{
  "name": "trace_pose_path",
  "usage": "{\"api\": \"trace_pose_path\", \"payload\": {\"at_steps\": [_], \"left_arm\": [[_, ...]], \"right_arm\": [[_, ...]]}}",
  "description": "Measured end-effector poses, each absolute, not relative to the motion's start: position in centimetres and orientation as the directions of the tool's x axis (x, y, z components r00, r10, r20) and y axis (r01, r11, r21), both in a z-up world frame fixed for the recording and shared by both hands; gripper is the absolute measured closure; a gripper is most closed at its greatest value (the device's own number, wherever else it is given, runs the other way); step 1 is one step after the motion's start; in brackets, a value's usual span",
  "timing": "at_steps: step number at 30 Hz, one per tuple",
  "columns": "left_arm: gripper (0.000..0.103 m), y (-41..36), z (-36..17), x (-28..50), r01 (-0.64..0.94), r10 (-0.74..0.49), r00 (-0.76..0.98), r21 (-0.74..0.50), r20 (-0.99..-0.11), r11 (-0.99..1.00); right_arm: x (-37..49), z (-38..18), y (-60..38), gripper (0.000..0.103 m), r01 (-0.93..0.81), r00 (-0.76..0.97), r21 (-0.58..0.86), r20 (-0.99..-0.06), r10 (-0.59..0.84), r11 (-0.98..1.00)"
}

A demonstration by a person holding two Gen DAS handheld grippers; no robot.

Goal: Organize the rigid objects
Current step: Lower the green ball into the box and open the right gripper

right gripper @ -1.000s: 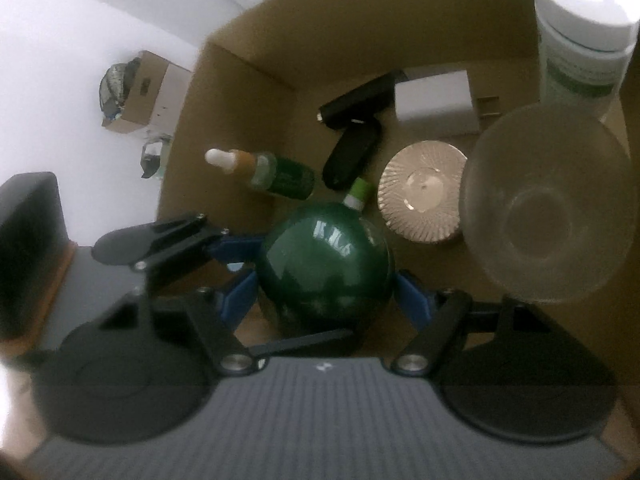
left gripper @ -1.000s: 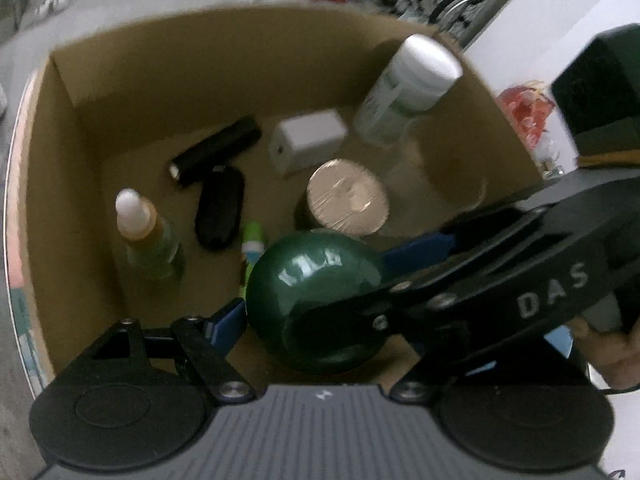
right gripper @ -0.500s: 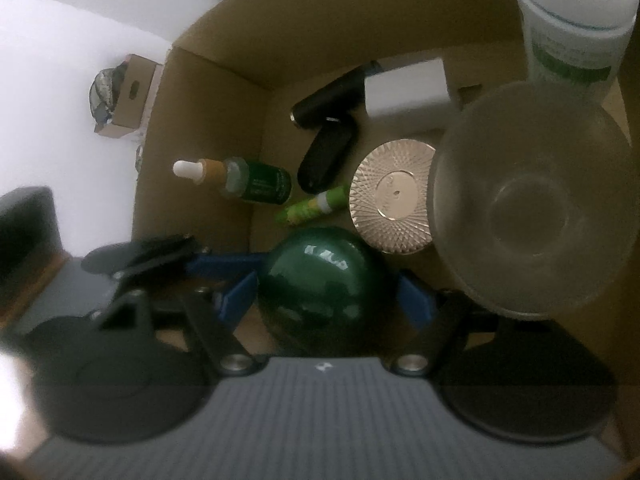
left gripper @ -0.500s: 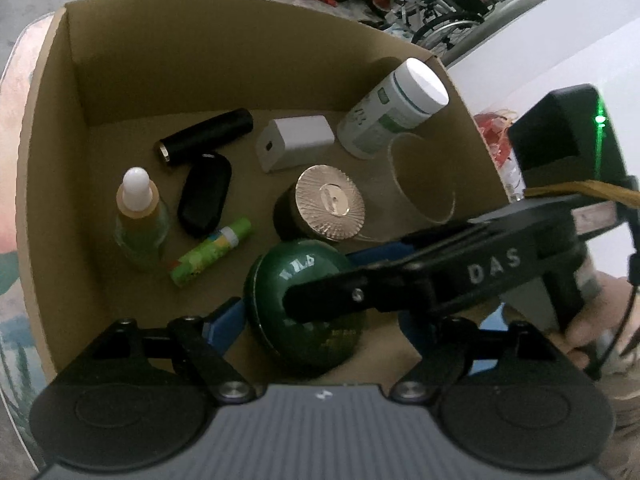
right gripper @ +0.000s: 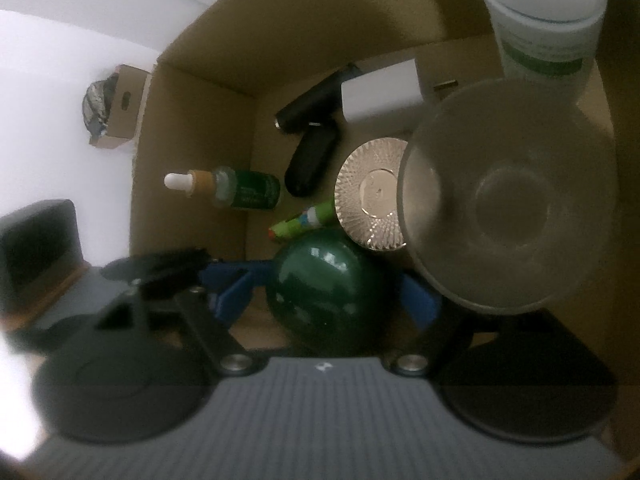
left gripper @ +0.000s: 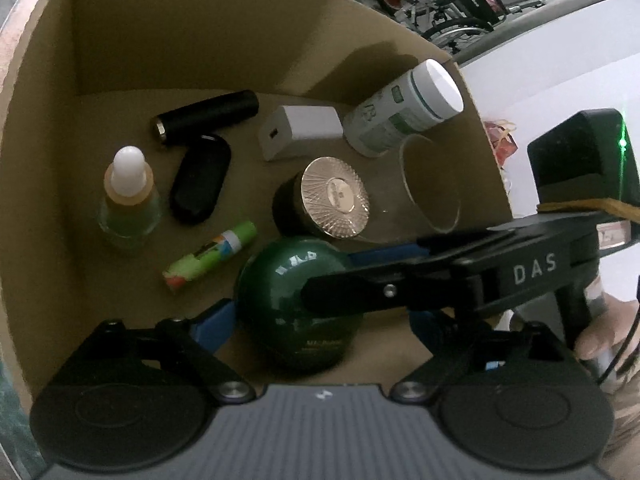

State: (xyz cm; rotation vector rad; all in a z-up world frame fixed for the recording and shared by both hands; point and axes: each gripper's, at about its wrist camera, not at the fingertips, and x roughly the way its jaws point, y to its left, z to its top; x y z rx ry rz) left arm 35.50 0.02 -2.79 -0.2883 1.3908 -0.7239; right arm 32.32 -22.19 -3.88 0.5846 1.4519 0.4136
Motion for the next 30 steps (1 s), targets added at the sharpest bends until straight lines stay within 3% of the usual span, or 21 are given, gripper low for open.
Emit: {"api": "trace_pose_path", "payload": {"at_steps": [23,30], "left_arm": [[0.009,1.4,3.1,33.1,0.377,-0.620,0.191,-0.526,-0.761,0.762],[0.008,2.1,6.5,30.6,0.429,-0.600,0.326,-0.451,-0.731,0.782]], "right_arm": [[32.5,-5.0,-22.2,0.014,0.183,0.101,0.685,-0.726,0.680,0.705],[30.3,0.4,-23.9,0.014,0.125,0.252,0.715,-0.694,0.675,0.688]]}}
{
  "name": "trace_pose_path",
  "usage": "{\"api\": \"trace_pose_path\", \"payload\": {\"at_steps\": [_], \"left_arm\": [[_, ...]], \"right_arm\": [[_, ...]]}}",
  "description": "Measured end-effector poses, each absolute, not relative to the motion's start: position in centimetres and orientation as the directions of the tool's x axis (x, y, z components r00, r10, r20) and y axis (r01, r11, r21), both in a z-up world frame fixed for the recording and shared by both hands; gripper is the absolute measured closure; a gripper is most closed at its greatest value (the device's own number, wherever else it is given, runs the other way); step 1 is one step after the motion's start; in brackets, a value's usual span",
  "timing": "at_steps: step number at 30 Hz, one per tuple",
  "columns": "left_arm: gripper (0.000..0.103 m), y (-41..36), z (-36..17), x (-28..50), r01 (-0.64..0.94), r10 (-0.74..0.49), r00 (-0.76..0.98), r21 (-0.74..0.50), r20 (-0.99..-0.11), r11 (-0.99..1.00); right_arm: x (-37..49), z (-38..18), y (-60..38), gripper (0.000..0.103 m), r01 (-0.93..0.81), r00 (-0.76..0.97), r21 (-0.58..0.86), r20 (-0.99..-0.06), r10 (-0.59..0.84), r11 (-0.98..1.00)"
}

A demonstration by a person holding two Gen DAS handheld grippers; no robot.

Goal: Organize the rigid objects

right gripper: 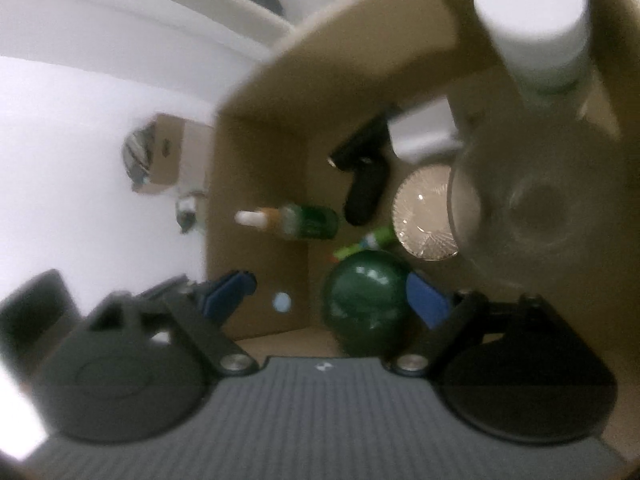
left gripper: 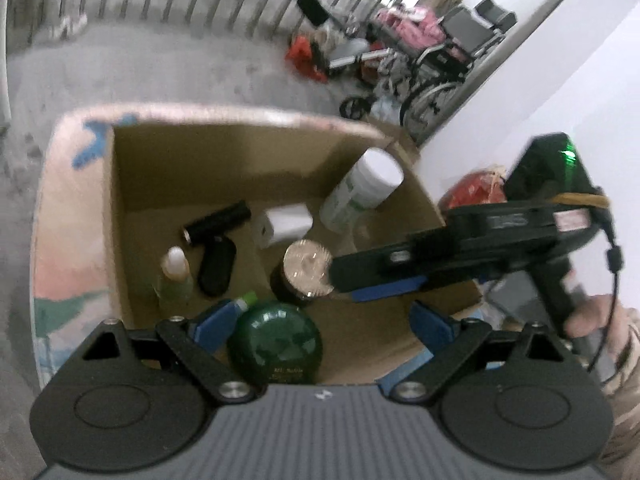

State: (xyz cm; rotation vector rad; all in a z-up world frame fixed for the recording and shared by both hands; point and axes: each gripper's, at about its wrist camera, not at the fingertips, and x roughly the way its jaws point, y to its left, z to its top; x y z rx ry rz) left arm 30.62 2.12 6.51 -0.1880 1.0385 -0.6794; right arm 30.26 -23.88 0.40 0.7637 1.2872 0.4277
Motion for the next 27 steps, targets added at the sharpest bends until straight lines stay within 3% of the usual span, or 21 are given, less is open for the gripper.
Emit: {"api": "trace_pose_path", "payload": {"at_steps": [8,10,11,14,21,27], "left_arm": [[0.003,4.6,12.0,22.8,0.468,-0.552,0.605,-0.304,-0.573,0.830],[0.000,4.9,12.5,20.3,0.460,-0.519,0.671,-0.251,-0.530,0.851],[0.000,4.8,12.8,19.1,0.455,-0.499,0.699,-0.219,-0.513,0.863],[0.000,4.4,13.0,16.1,0.417,-0.434,0.765,-0.147,-0.476,0.897],[0.000,3.4,11.3,13.6,0.377,-0.448,0.749,-0.242,-0.488,0.894],[0.000,2.6,10.6,12.6,0.224,-0.281,0.807,-0.171,-0.519,0.960]], "right_arm": [[20.1,10.2,-28.4,0.013,-0.044,0.519,0.734,-0.562,0.643,0.677],[16.3,12.2,-29.1,0.007,-0.095,0.597,0.702,-0.527,0.605,0.706],[14.0,13.1,-29.5,0.001,-0.116,0.647,0.668,-0.511,0.566,0.735],[7.9,14.7,-29.5,0.001,-0.122,0.777,0.528,-0.476,0.412,0.840],[1.6,13.6,-25.8,0.001,-0.012,0.863,0.264,-0.484,0.144,0.964],[-0.6,15.3,-22.2,0.001,-0.002,0.950,0.016,-0.312,0.007,1.000]]}}
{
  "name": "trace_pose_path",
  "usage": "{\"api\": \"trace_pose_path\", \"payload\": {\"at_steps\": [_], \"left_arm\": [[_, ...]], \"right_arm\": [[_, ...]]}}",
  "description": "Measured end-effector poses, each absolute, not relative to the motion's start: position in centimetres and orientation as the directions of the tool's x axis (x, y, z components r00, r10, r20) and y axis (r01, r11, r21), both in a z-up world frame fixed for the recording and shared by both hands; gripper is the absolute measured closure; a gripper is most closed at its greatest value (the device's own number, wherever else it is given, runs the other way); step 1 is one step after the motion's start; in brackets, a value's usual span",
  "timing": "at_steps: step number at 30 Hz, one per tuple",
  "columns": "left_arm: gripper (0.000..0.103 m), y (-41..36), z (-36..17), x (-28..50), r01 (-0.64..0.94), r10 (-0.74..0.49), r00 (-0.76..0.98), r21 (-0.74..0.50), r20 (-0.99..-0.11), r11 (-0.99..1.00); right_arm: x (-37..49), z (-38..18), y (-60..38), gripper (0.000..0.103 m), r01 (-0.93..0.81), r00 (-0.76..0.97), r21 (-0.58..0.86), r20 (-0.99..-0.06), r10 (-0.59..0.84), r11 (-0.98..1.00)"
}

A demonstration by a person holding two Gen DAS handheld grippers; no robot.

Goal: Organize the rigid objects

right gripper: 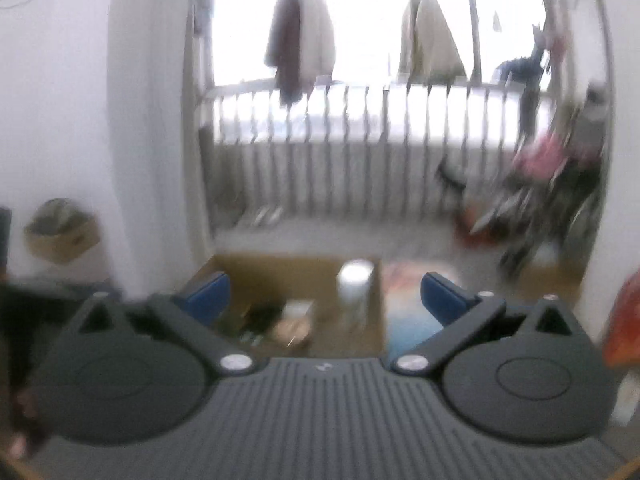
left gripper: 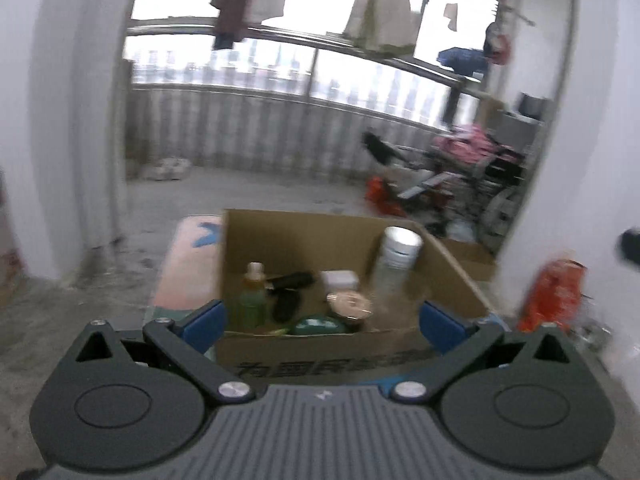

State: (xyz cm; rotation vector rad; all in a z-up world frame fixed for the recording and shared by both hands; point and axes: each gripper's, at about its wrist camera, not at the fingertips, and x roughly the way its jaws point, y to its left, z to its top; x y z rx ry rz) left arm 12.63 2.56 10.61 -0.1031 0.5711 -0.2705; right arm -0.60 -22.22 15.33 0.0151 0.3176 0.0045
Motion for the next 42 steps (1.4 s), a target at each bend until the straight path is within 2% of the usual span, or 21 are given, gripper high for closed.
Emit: {"api": "trace_pose_path", "payload": {"at_steps": [2,4,9,14,18,20,25,32,42], "left_arm": [[0.000,2.3,10.5,12.3,0.171,-0.213,0.836,-0.128,-0.505,0.977],[0.000,2.0,10.4,12.5,0.155,-0.181,0.845,-0.093,-0.503,0.984],[0.000,1.3,10.5,13.6,0.175,-0.144,0.840,0.011,-0.524,0.985],[0.000,1.3,10.2,14.6,0.144,-0.136,0.821,-0.030,-0.555,0.989],[0.000,0.9,9.7,15.7,0.123,-0.113,0.785,-0.024,-0.610,0.992],[0.000,0.7,9.3,16.2,0.113,-0.101,0.768,-0.021,-0.632,0.993],[0.000,0.5,8.8,16.7,0.104,-0.099,0.741,-0.032,-0.664,0.994],[0.000,0.0,8.4,17.0,0.090,-0.068,0.716,-0.005,-0.694,0.996],[0.000,-0.1,8.5,17.2,0.082,-0.060,0.704,-0.002,-0.707,0.997]], "right_arm": [[-0.9,15.5,-21.9,0.001,0.040,0.970,-0.003,-0.240,-0.039,0.999],[-0.8,15.3,-22.2,0.001,0.050,0.976,0.020,-0.211,-0.045,0.999],[1.9,15.1,-23.6,0.001,0.064,0.961,0.099,-0.274,-0.034,0.993],[3.9,15.0,-23.1,0.001,0.119,0.964,0.055,-0.246,-0.102,0.991],[7.0,13.5,-21.7,0.001,0.106,0.929,0.002,-0.356,-0.098,0.994],[8.9,11.9,-21.3,0.001,0.098,0.895,0.033,-0.439,-0.074,0.995],[12.4,8.6,-19.3,0.001,0.070,0.820,0.058,-0.572,-0.024,0.996],[14.0,7.1,-16.0,0.001,0.052,0.797,0.013,-0.603,-0.033,0.999],[13.8,6.2,-17.9,0.001,0.075,0.774,0.030,-0.632,-0.039,0.997]]}}
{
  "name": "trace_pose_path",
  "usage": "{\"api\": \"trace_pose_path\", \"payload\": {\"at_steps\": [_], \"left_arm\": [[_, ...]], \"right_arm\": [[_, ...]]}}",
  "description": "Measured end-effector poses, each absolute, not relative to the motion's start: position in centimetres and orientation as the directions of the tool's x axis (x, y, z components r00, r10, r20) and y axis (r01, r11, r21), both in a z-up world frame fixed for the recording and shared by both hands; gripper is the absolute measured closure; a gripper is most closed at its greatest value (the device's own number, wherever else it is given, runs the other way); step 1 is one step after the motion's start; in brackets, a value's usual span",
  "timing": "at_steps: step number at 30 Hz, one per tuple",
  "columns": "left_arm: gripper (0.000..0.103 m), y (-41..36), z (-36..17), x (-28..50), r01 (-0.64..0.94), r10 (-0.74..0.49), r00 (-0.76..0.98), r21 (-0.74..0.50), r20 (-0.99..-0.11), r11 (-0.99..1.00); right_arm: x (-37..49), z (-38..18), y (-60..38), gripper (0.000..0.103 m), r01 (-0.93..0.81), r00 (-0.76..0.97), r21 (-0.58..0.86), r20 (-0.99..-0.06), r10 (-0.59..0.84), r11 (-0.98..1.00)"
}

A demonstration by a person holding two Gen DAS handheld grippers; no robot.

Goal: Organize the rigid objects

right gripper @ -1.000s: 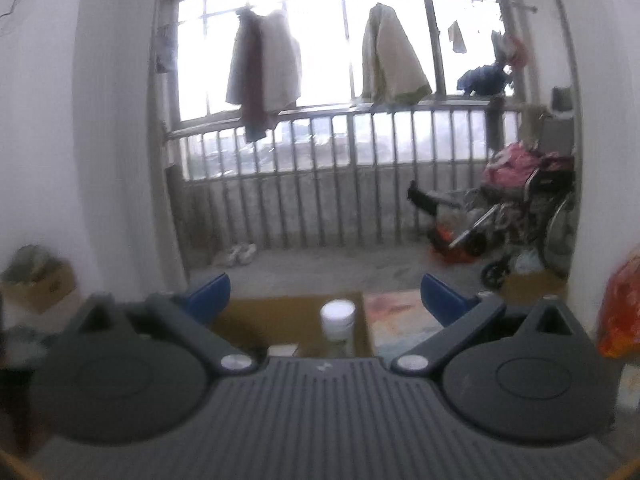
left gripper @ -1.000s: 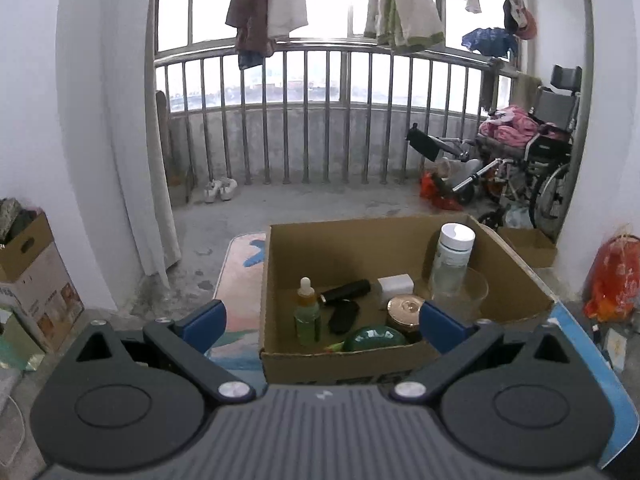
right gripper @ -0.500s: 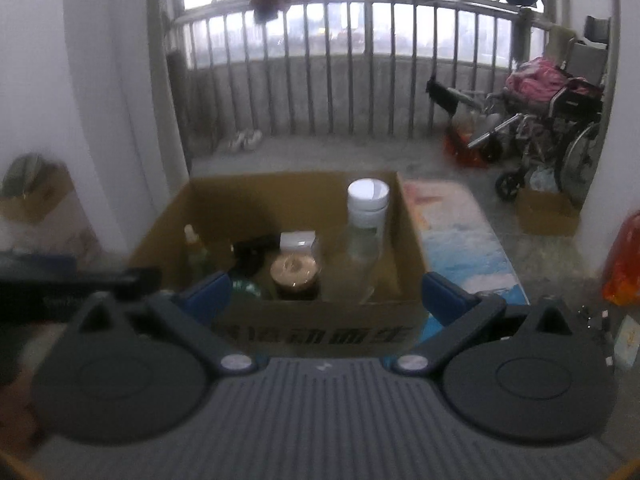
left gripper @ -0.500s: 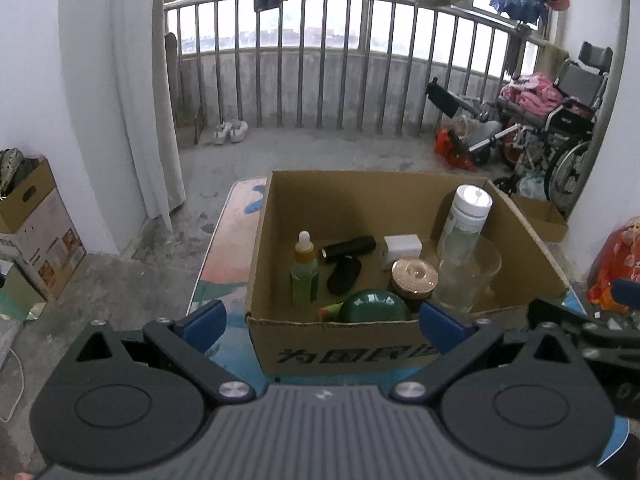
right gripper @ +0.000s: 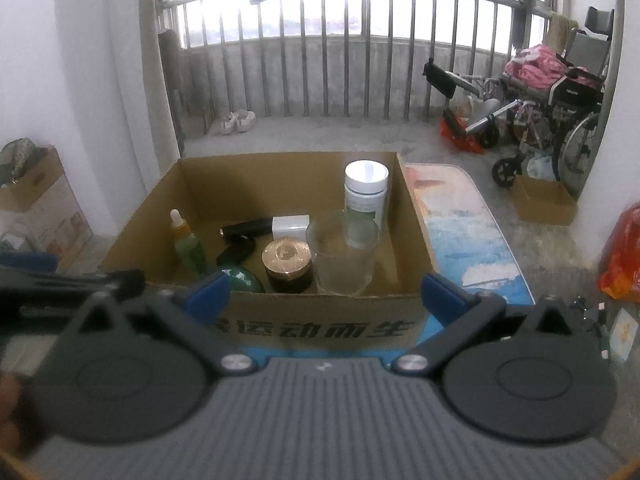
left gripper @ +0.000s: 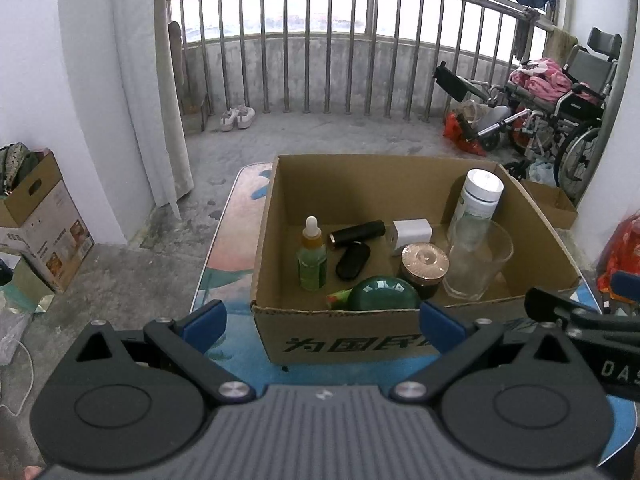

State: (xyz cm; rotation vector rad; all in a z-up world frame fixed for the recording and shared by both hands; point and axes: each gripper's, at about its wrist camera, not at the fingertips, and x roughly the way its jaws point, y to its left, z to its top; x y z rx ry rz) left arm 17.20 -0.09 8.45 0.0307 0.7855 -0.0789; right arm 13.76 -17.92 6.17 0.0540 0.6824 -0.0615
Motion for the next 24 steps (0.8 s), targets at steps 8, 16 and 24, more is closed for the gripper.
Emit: {"api": "trace_pose_path", "payload": {"at_steps": [8,16,24], "left_arm": [[0.000,-0.15,8.36,17.25,0.081,-0.055,0.702,0.004,-0.710,0.997],[0.001,-0.24,8.22,17.21,0.081,-0.055,0.696,0.003,-0.716,0.997],[0.002,-0.22,8.22,16.88,0.086,-0.059,0.687,0.000,-0.724,0.996]], "right_arm": [[13.59,6.21,-18.08,0.001,0.070,0.768,0.025,-0.639,-0.038,0.997],[13.55,6.07,-18.15,0.001,0.068,0.759,0.042,-0.651,-0.025,0.997],[13.25,6.09,-18.26,0.001,0.070,0.747,0.047,-0.664,-0.021,0.996]]}}
